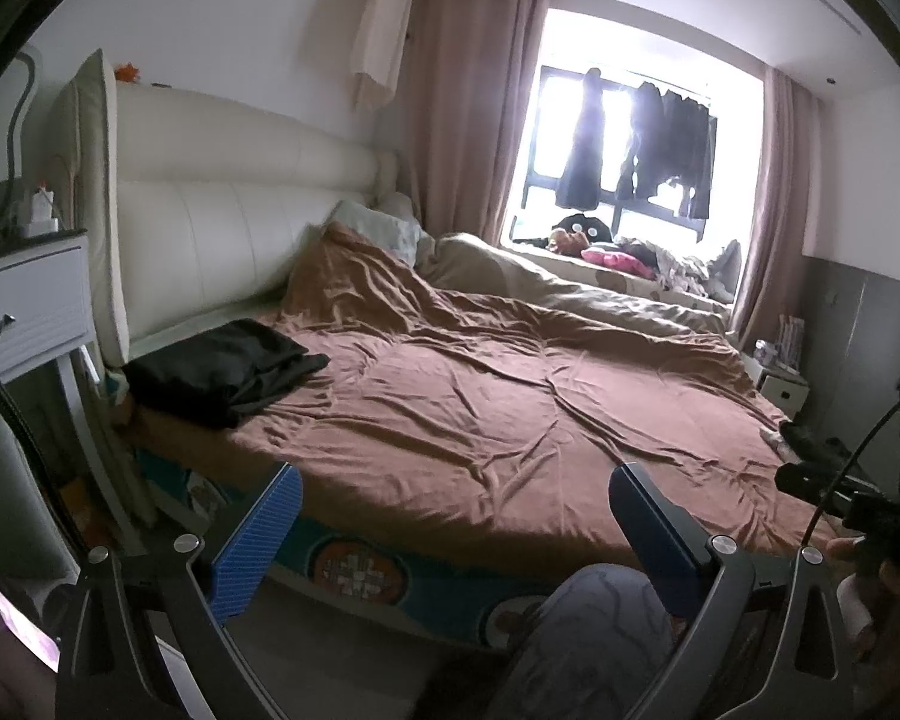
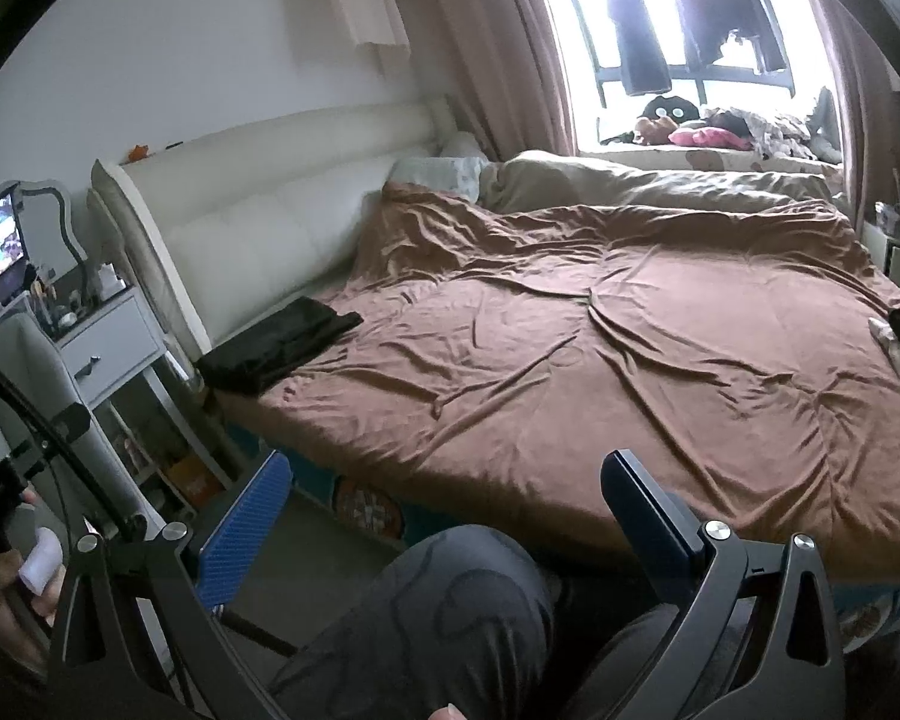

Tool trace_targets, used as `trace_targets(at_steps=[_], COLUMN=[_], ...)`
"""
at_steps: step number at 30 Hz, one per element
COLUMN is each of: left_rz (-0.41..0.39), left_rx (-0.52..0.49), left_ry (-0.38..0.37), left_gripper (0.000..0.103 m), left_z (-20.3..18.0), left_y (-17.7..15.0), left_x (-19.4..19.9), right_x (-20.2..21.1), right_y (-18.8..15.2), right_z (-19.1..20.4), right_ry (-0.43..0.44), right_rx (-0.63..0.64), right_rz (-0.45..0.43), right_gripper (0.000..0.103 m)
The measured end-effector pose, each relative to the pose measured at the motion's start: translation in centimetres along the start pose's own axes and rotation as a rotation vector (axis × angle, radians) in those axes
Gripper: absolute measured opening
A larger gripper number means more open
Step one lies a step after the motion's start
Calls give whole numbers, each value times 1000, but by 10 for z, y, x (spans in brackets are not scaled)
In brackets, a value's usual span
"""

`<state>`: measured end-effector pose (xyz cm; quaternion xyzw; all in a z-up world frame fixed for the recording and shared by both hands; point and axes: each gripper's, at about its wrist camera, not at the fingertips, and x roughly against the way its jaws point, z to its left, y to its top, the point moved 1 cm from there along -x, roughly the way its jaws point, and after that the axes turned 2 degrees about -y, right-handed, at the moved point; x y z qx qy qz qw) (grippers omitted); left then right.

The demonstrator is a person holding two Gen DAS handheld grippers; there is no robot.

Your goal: Fold large clothes

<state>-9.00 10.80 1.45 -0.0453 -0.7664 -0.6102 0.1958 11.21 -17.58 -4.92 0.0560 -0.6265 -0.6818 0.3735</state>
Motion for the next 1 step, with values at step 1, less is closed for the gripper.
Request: trace_targets(at_steps=[1], left_rz=[-5], left_rx=[0], left_ry=[2], left_gripper=[102], left_z=[0], left_y=[0], left_x=[1], right_x=[1], right_y=[1], right_z=[1], right_ry=[3], right_rx=[4], right_rz=[-2], right_gripper=[103])
